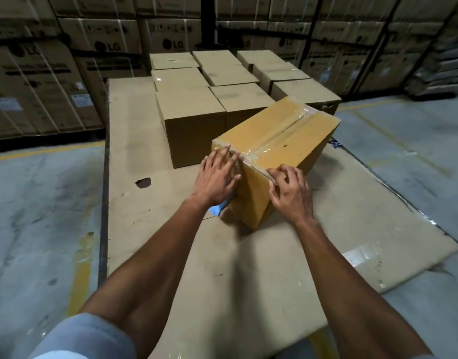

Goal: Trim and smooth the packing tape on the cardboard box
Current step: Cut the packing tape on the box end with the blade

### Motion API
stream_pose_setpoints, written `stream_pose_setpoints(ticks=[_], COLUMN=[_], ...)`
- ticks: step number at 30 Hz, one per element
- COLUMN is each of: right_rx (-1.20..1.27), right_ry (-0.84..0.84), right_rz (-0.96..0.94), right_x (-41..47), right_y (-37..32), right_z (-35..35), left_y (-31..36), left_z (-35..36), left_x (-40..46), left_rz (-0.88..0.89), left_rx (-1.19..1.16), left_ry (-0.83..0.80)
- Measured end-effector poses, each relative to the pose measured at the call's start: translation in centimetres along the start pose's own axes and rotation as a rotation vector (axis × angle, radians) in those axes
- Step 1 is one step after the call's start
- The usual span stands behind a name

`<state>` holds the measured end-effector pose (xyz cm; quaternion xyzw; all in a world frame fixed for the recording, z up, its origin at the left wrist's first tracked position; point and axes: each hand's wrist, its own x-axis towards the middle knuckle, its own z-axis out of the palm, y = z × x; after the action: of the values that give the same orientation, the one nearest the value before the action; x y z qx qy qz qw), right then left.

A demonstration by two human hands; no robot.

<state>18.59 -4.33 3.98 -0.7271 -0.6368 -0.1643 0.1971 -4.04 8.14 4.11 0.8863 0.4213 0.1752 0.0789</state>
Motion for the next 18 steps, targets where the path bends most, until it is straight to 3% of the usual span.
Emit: stream_pose_setpoints(ticks=[6, 13, 18], right_rx=[-0.036, -0.007, 0.010], right_ry=[0.000, 0.029, -0.040], right_rz=[0.044, 0.088, -0.046], right_x=[-1.8, -1.1, 1.6], right_y=[3.1, 2.0, -0.1], right_z=[-0.5, -0.7, -1.2], left_y=[1.2, 3.9, 5.2], left_z=[0.8, 2.8, 6.5], left_x=[0.7, -0.7, -3.8], left_rz=[0.104, 0.085, 0.092], left_rx=[0.065, 0.021, -0.066], left_ry=[-0.042, -0.033, -0.022])
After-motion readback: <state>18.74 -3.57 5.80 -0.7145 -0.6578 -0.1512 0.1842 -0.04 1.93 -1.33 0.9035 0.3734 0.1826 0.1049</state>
